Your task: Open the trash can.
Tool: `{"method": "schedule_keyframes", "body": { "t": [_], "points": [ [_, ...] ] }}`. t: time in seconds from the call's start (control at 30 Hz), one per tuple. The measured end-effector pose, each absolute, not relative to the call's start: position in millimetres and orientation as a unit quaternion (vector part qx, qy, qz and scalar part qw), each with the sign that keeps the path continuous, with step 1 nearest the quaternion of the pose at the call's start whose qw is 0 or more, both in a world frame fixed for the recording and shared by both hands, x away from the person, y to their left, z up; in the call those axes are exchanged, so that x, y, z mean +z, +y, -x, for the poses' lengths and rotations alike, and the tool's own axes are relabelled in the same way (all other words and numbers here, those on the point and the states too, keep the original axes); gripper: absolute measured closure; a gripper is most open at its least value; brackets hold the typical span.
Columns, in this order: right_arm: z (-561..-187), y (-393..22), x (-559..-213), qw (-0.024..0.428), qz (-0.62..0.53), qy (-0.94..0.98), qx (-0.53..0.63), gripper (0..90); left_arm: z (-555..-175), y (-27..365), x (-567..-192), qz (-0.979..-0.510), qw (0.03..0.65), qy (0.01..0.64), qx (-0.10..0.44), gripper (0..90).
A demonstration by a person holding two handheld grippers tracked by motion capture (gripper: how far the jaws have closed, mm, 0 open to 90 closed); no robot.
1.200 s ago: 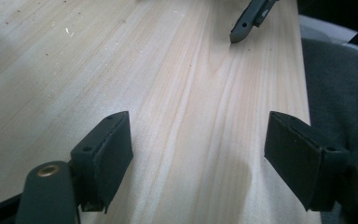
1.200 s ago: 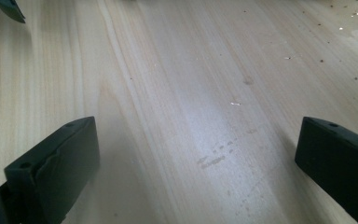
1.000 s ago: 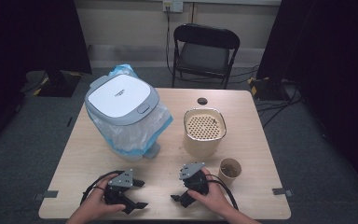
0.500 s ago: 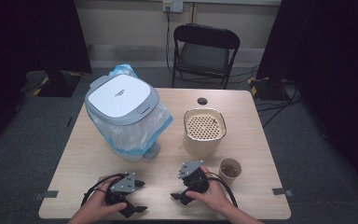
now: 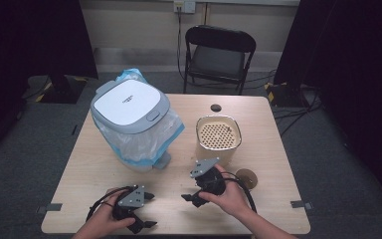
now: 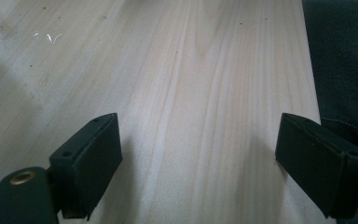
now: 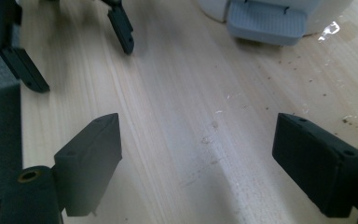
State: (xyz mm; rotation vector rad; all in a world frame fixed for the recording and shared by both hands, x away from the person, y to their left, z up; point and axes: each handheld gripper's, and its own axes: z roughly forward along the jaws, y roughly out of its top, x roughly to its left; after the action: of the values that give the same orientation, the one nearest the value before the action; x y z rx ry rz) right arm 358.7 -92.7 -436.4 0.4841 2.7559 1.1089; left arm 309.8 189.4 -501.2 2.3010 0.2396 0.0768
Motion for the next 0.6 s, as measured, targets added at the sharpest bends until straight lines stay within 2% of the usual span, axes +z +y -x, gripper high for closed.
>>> {"method": "schedule_keyframes", "body": {
  "t": [0.13,0.6],
  "points": [
    [-363.7,-96.6,-422.1,0.057,-0.171,0.914,0.365,16.9,-309.9,189.2,-501.4,-0.910,0.403,0.094,0.030,13.1],
    [-373.8,-93.8,-376.7,0.079,-0.144,0.927,0.338,18.1,-309.8,189.0,-501.4,-0.910,0.404,0.093,0.030,12.9]
  ]
}}
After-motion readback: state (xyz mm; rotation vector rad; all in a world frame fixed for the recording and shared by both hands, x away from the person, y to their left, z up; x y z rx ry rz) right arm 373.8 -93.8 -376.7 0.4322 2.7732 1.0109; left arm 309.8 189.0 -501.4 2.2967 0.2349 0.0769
